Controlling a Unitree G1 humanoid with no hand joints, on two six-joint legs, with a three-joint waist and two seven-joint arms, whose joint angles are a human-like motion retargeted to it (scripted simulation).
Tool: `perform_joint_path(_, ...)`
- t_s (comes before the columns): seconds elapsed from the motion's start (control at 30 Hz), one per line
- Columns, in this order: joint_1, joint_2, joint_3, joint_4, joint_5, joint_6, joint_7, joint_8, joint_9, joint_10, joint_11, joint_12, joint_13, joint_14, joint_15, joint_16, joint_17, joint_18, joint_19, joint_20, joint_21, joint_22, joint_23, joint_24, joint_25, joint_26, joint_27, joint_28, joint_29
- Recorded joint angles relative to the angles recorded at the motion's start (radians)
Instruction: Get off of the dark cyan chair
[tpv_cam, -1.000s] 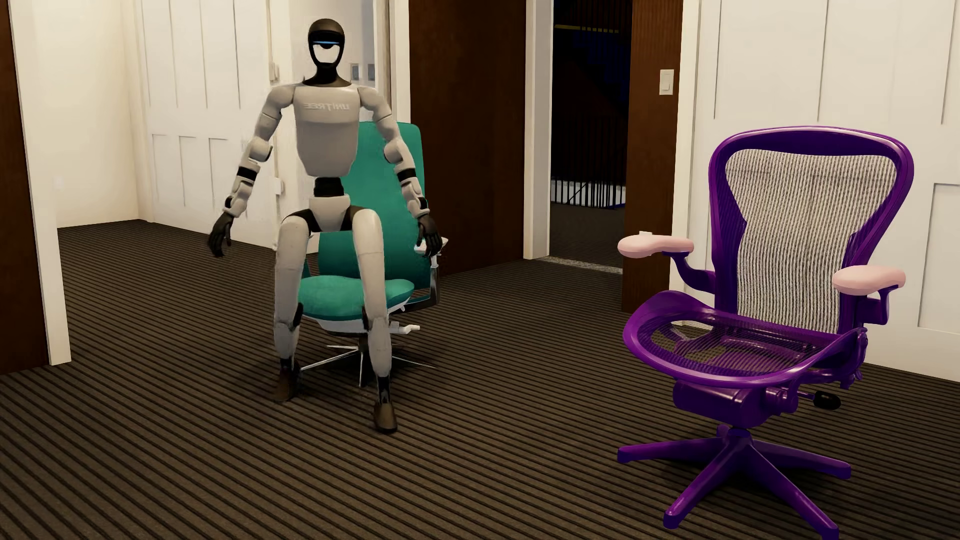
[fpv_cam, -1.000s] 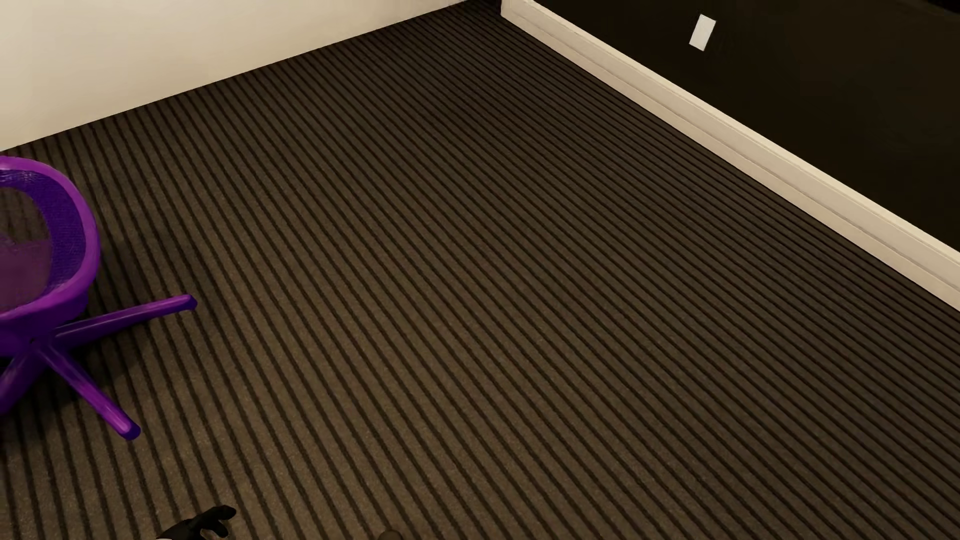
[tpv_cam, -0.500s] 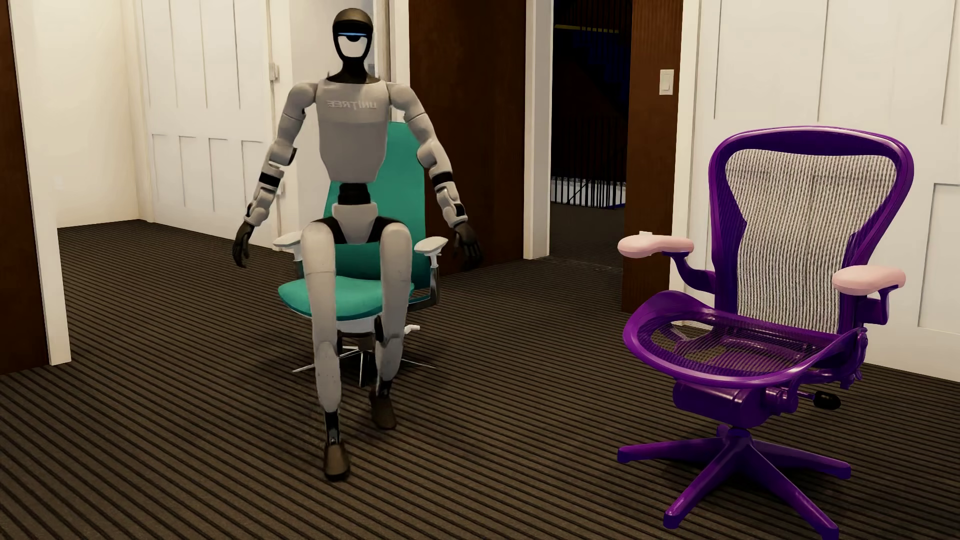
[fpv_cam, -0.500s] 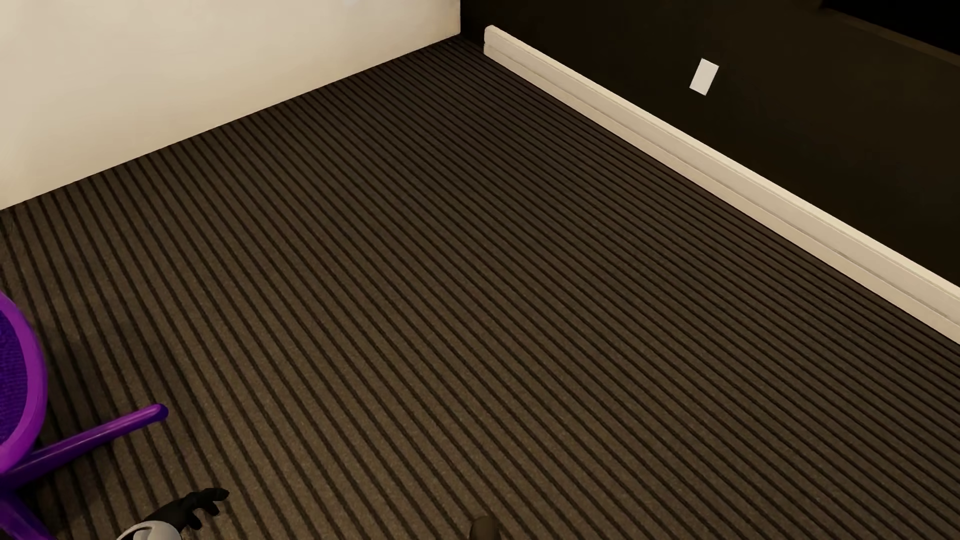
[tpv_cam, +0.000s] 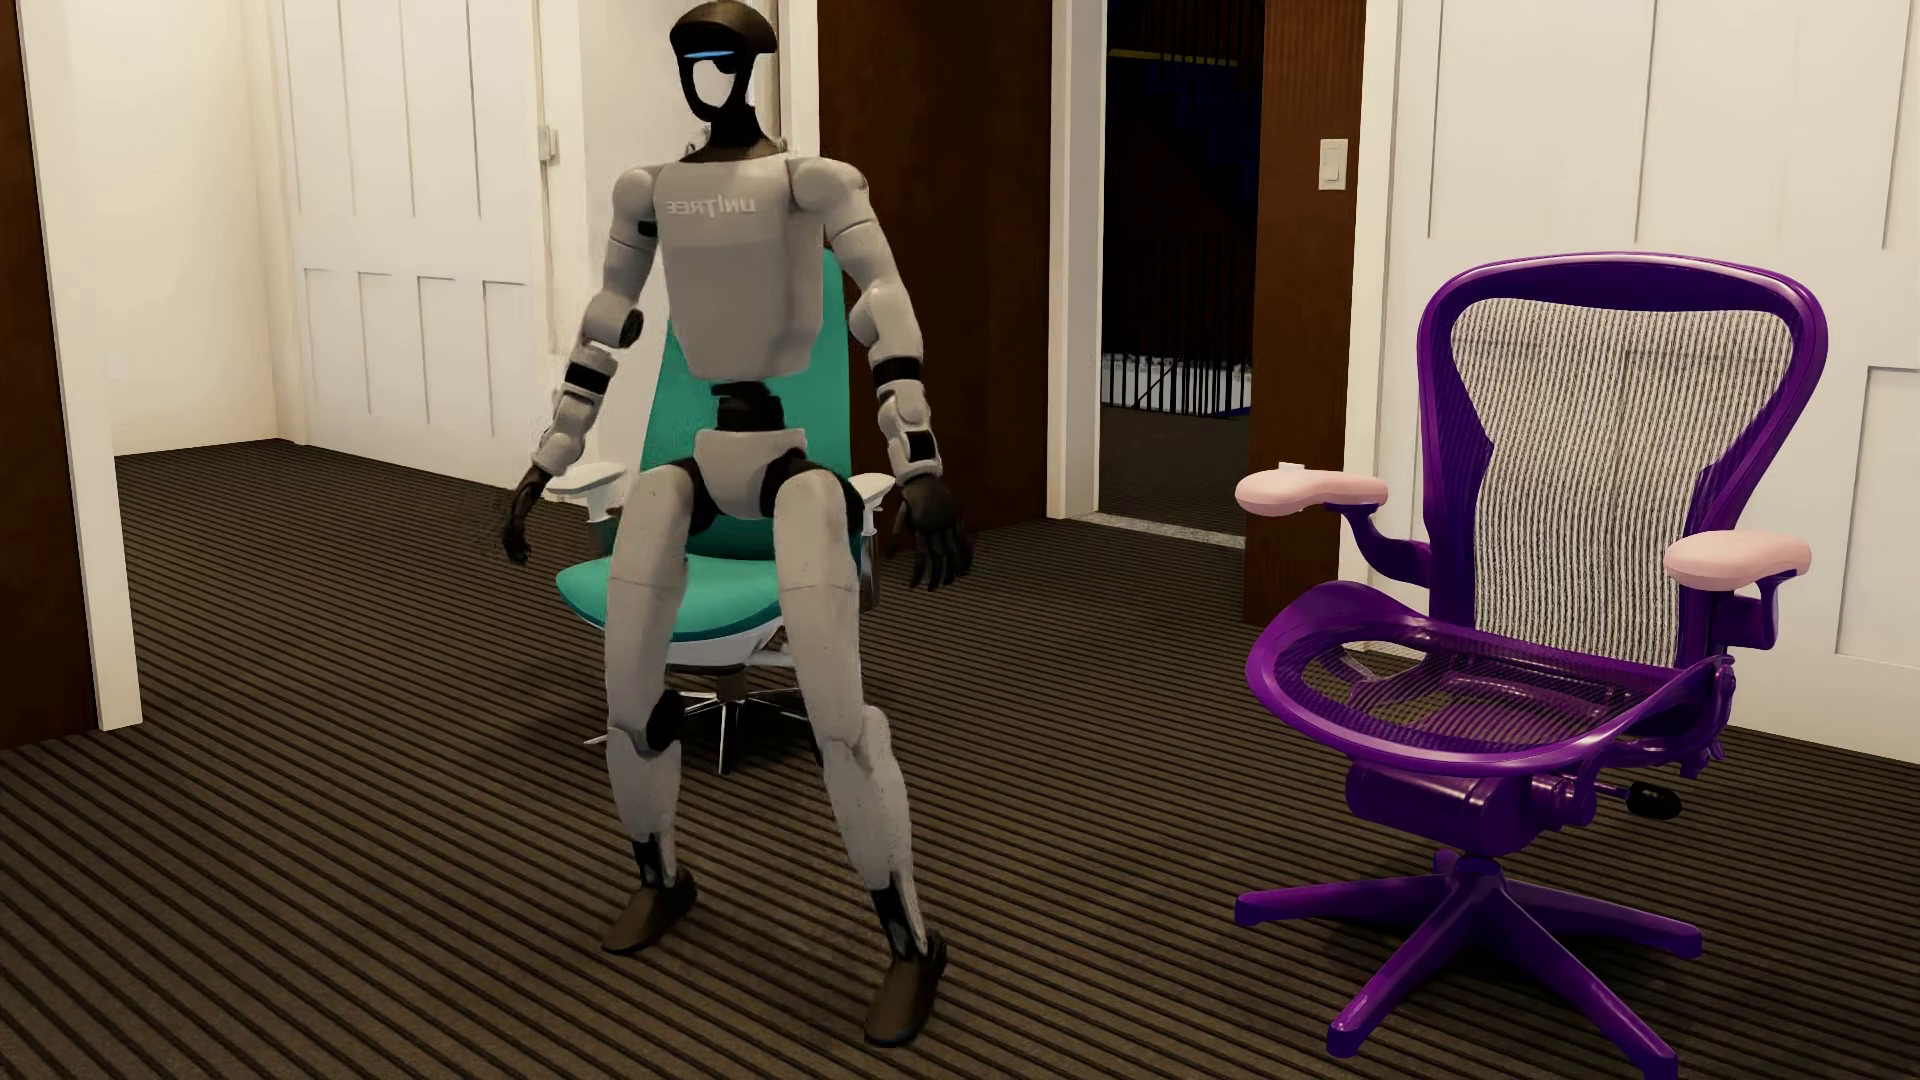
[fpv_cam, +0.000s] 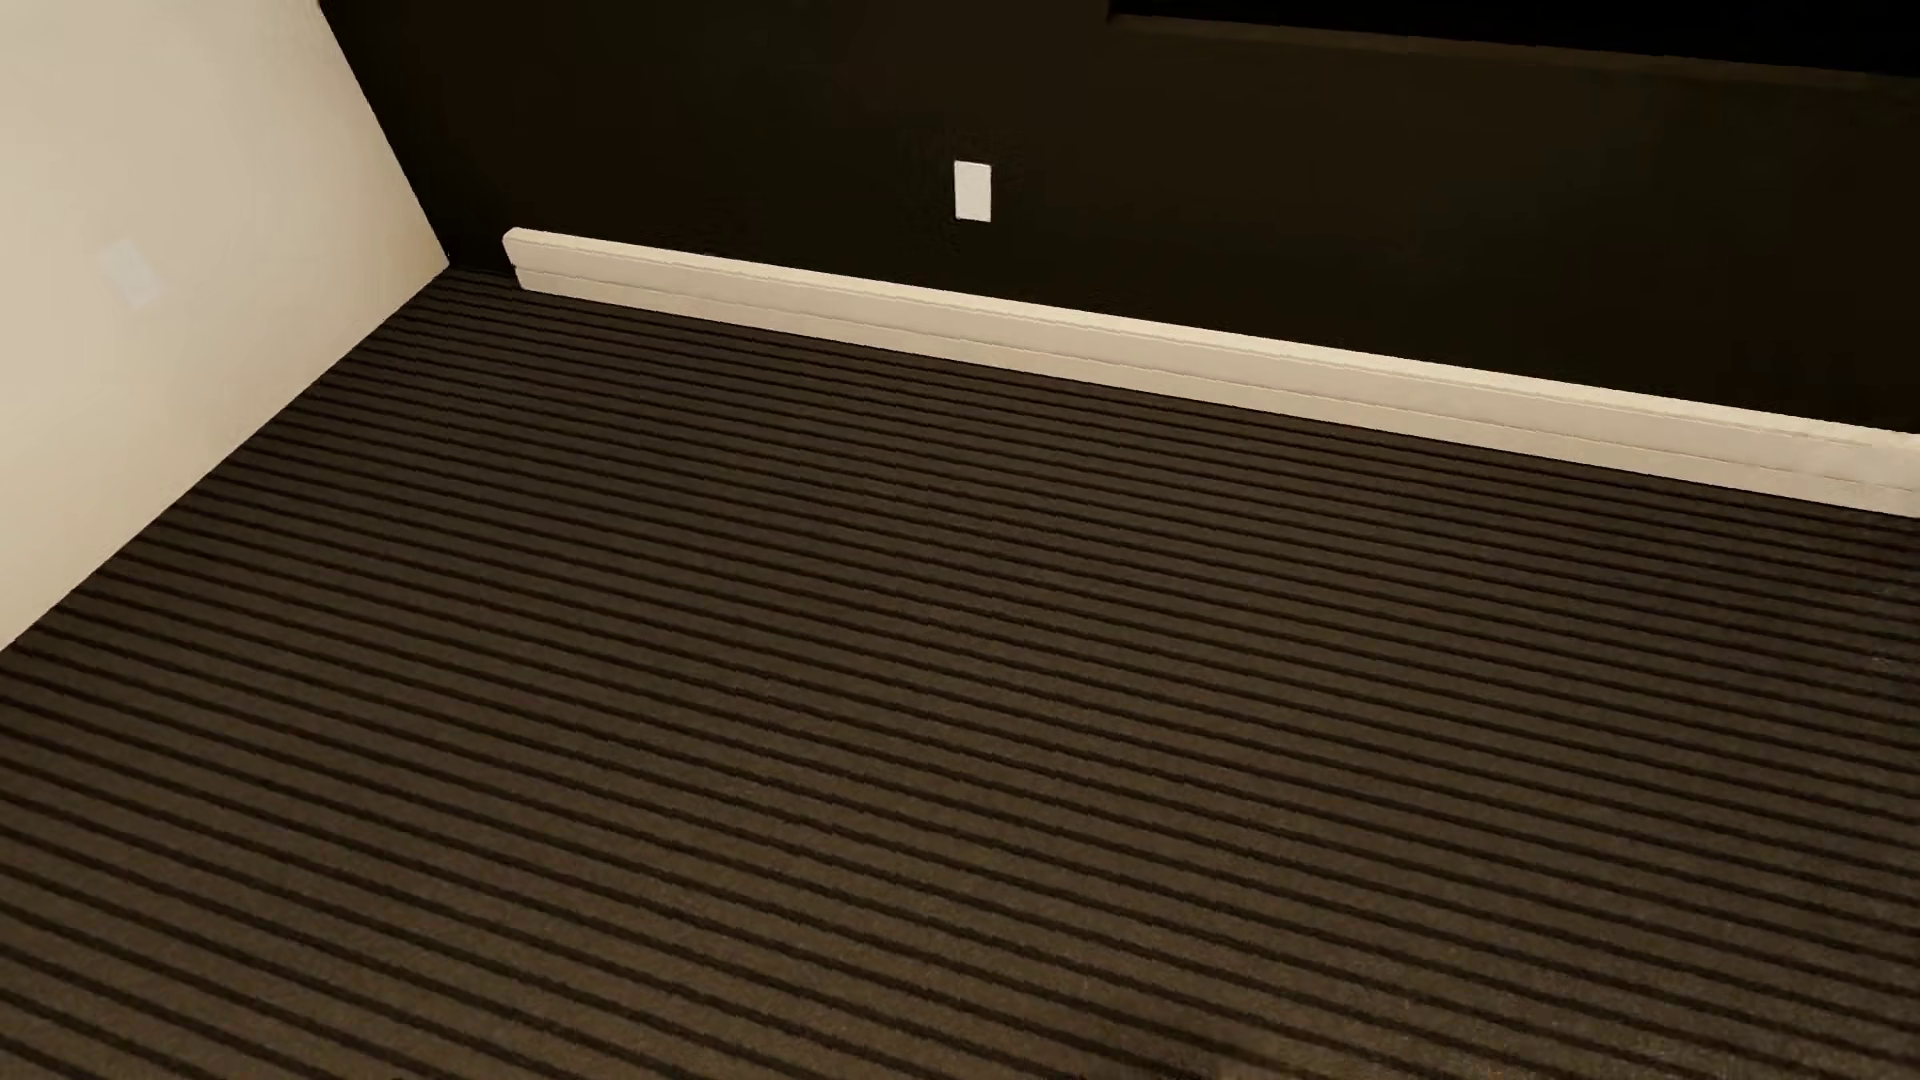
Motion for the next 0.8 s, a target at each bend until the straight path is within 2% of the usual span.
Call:
perform_joint_path(0.07,0.035,-0.044,-0.004,-0.007,-0.031,0.004,0.015,0.028,-0.011,0.021,-0.001,0.01,-0.003,-0.105,0.044,0.012,0.0,0.024,0.036,0.014,0.015,-0.014,0.016,0.007,-0.008,-0.013,-0.005,0.001,0.008)
perform_joint_path(0.13,0.086,-0.11,-0.018,-0.034,-0.068,-0.008,0.041,0.036,-0.014,-0.026,0.014,0.004,-0.012,-0.226,0.089,0.036,0.004,0.063,0.066,0.02,0.01,-0.03,0.024,0.039,-0.044,-0.021,0.0,-0.01,0.027)
perform_joint_path(0.17,0.09,-0.134,-0.02,-0.048,-0.081,-0.018,0.047,0.041,-0.005,-0.029,0.014,-0.011,-0.033,-0.235,0.128,0.042,0.014,0.061,0.072,0.018,-0.012,-0.03,0.053,0.031,-0.024,-0.03,-0.002,0.003,0.023)
perform_joint_path(0.2,0.088,-0.152,-0.017,-0.063,-0.085,-0.023,0.059,0.042,-0.004,-0.027,0.015,-0.022,-0.035,-0.233,0.157,0.04,0.02,0.058,0.073,0.015,-0.01,-0.022,0.068,0.025,-0.02,-0.03,0.006,0.022,0.016)
perform_joint_path(0.3,0.128,-0.172,-0.015,-0.085,-0.046,-0.033,0.083,-0.006,-0.01,-0.085,0.049,-0.022,-0.034,-0.253,0.123,0.05,0.026,0.09,0.037,0.064,0.033,-0.026,0.077,0.015,-0.088,-0.034,0.038,0.023,0.116)
perform_joint_path(0.33,0.136,-0.154,-0.021,-0.08,-0.025,-0.043,0.09,-0.02,0.001,-0.089,0.034,-0.014,-0.054,-0.267,0.093,0.058,0.042,0.042,0.052,0.04,0.051,-0.035,0.104,0.002,-0.108,-0.039,0.004,0.007,0.066)
perform_joint_path(0.43,0.149,-0.109,-0.022,-0.099,0.014,-0.052,0.1,-0.044,-0.006,-0.117,-0.039,-0.006,-0.058,-0.258,0.068,0.033,0.039,0.072,0.012,0.041,0.05,-0.005,0.101,-0.017,-0.094,-0.04,-0.005,0.015,0.051)
perform_joint_path(0.47,0.147,-0.095,-0.019,-0.102,0.023,-0.053,0.102,-0.047,-0.006,-0.115,-0.071,0.0,-0.056,-0.257,0.079,0.021,0.034,0.085,0.009,0.045,0.057,-0.006,0.098,-0.015,-0.104,-0.043,-0.006,0.018,0.048)
perform_joint_path(0.57,0.124,-0.065,-0.011,-0.105,0.029,-0.061,0.102,-0.063,0.001,-0.113,-0.173,0.012,-0.045,-0.247,0.133,-0.011,0.028,0.102,0.014,0.032,0.058,-0.017,0.093,-0.027,-0.079,-0.059,-0.016,0.038,0.006)
perform_joint_path(0.67,0.103,-0.075,-0.008,-0.1,0.029,-0.065,0.098,-0.065,0.009,-0.131,-0.216,0.011,-0.046,-0.228,0.16,-0.031,0.027,0.1,0.027,0.03,0.069,-0.004,0.104,-0.031,-0.081,-0.057,-0.016,0.028,0.022)
perform_joint_path(0.8,0.077,-0.06,-0.01,-0.075,0.057,-0.054,0.084,-0.084,0.019,-0.132,-0.231,0.003,-0.041,-0.198,0.138,-0.037,0.034,0.096,0.012,0.014,0.049,-0.007,0.111,-0.045,-0.07,-0.051,-0.016,0.038,0.015)
